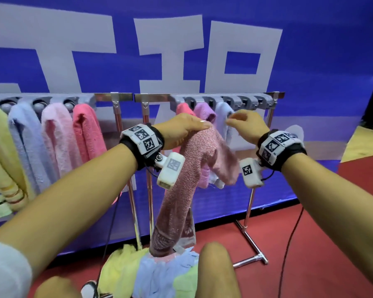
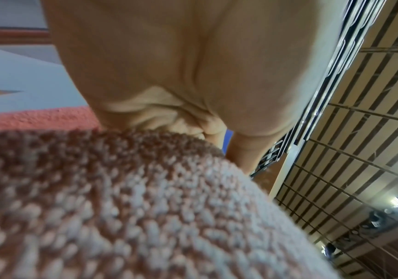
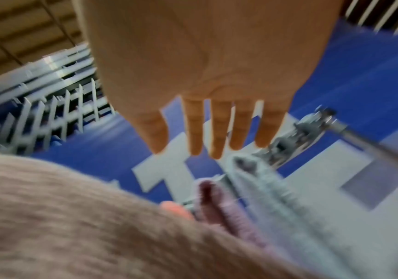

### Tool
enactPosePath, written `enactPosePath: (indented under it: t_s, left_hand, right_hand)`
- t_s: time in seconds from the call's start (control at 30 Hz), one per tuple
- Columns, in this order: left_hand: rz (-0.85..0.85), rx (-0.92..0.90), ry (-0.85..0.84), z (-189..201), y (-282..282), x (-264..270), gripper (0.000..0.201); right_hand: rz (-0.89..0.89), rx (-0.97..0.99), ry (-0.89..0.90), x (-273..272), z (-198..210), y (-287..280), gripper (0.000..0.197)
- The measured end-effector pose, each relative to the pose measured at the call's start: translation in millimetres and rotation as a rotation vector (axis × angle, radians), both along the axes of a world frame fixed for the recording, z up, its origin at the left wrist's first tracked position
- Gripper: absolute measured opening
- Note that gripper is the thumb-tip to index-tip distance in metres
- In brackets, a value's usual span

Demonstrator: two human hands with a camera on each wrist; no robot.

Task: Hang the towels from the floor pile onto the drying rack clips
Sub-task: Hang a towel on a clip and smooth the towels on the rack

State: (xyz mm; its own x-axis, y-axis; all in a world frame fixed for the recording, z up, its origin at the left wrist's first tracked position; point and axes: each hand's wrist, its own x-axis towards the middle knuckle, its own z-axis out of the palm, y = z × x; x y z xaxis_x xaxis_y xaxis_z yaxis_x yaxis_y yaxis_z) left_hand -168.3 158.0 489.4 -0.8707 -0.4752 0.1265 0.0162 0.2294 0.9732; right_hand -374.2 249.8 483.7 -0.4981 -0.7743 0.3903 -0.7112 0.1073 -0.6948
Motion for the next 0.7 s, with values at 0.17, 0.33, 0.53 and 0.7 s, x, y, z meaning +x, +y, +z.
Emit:
enactPosePath:
  t_s: [0.17, 0.33, 0.53, 0.7]
  left_hand:
    - [0.025, -0.035, 0.012, -0.5, 10.0, -25.5, 0.019]
    - [0.090, -0.031, 0.004, -3.5, 2.2, -22.3, 0.027]
    - [0.068, 0.146, -0.006, -10.8, -4.8, -26.2, 0.036]
    - [0.022, 0.251, 0.018, -5.7, -6.0, -41.5, 0.026]
  right_hand:
    - [0.434, -0.004, -0.528, 45.1, 7.6, -6.9, 0.021]
    - [0.474, 0.150, -0.388, 34.8, 6.1, -6.1, 0.022]
    - [0.489, 0.003, -0.434, 20.5, 15.0, 1.0, 0.023]
    - [0.343, -0.139, -0.640, -13.3, 22.5, 10.9, 0.012]
